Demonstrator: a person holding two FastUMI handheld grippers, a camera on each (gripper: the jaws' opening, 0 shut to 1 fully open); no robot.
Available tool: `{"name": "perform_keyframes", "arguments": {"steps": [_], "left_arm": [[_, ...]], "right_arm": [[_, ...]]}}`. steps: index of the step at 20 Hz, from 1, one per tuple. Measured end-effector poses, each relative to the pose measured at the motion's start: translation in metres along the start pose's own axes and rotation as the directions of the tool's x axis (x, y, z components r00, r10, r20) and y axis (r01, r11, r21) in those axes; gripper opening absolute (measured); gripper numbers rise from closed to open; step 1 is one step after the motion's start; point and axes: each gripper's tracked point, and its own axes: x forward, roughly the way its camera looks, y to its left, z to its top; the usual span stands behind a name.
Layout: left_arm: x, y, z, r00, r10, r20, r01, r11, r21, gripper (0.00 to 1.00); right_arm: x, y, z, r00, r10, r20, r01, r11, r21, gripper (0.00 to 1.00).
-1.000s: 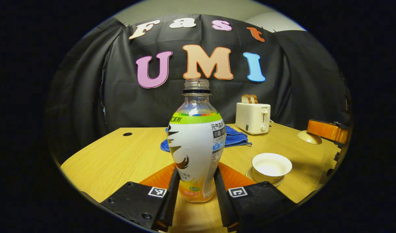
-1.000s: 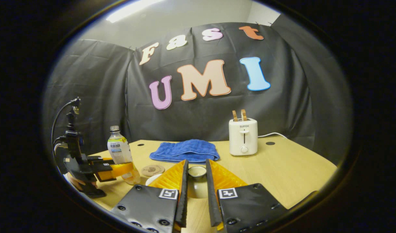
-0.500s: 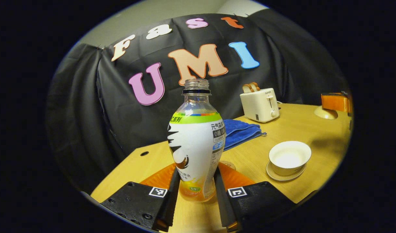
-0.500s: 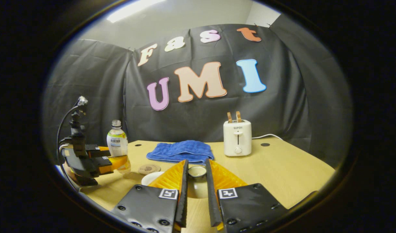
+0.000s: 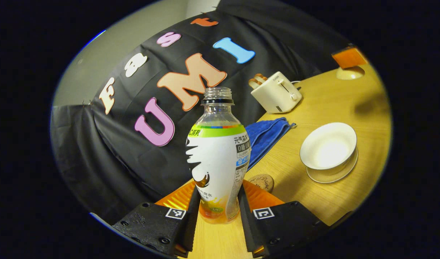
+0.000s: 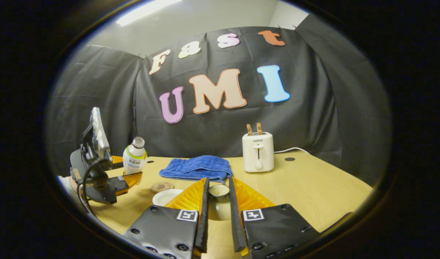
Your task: Open the teacup lid with one hand, grasp the water bottle and pour water into the teacup with the other hand; after pouring, place the water bottle on the coaster and then close the teacup lid.
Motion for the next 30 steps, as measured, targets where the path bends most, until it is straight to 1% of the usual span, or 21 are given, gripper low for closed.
{"name": "perform_keyframes", "arguments": {"steps": [3, 5, 7, 8, 10, 13, 16, 19, 23, 25, 26, 28, 30], "left_arm": [[0.001, -0.011, 0.005, 1.000, -0.010, 0.014, 0.009, 0.993, 0.114, 0.53], [-0.002, -0.019, 0.008, 1.000, -0.023, 0.021, 0.019, 0.981, 0.194, 0.53], [0.001, -0.026, 0.003, 1.000, -0.031, 0.007, 0.028, 0.962, 0.270, 0.53], [0.001, -0.027, -0.001, 1.000, -0.031, -0.006, 0.031, 0.954, 0.298, 0.51], [-0.002, -0.026, 0.000, 1.000, -0.024, -0.002, 0.023, 0.934, 0.355, 0.52], [-0.002, -0.021, 0.002, 1.000, -0.015, 0.005, 0.011, 0.900, 0.436, 0.52], [-0.004, -0.017, 0.004, 1.000, -0.012, 0.009, 0.005, 0.859, 0.512, 0.52], [-0.005, -0.014, 0.004, 1.000, -0.013, 0.005, 0.008, 0.817, 0.577, 0.52], [-0.007, -0.013, 0.005, 1.000, -0.026, -0.006, 0.023, 0.749, 0.663, 0.52], [-0.008, -0.013, 0.006, 0.999, -0.034, -0.011, 0.032, 0.720, 0.693, 0.52], [-0.008, -0.012, 0.006, 0.999, -0.033, -0.016, 0.035, 0.703, 0.710, 0.52], [-0.008, -0.010, 0.004, 0.999, -0.034, -0.025, 0.041, 0.665, 0.746, 0.52], [-0.008, -0.006, 0.004, 0.999, -0.031, -0.032, 0.044, 0.620, 0.783, 0.52]], "right_arm": [[-0.003, -0.006, -0.001, 1.000, -0.012, -0.004, 0.012, 1.000, 0.002, 0.31], [-0.003, -0.007, 0.001, 1.000, -0.012, -0.001, 0.012, 1.000, 0.008, 0.32], [-0.005, -0.010, 0.001, 1.000, -0.016, 0.003, 0.016, 1.000, 0.002, 0.31], [-0.006, -0.011, 0.002, 1.000, -0.019, 0.003, 0.019, 1.000, -0.002, 0.32], [-0.008, -0.014, 0.000, 1.000, -0.025, -0.001, 0.025, 1.000, -0.002, 0.31], [-0.007, -0.017, -0.005, 1.000, -0.030, -0.011, 0.030, 1.000, 0.009, 0.32], [-0.008, -0.016, -0.007, 1.000, -0.028, -0.012, 0.028, 1.000, 0.008, 0.31], [-0.008, -0.014, -0.008, 1.000, -0.022, -0.015, 0.022, 1.000, -0.006, 0.32], [-0.008, -0.017, -0.008, 1.000, -0.024, -0.013, 0.024, 1.000, -0.007, 0.31], [-0.009, -0.019, -0.009, 0.999, -0.031, -0.012, 0.031, 0.999, -0.008, 0.32], [-0.010, -0.020, -0.009, 0.999, -0.031, -0.014, 0.031, 1.000, -0.004, 0.31], [-0.009, -0.021, -0.012, 0.999, -0.031, -0.020, 0.031, 1.000, -0.001, 0.32], [-0.011, -0.023, -0.013, 0.999, -0.032, -0.023, 0.032, 0.999, -0.007, 0.31]]}}
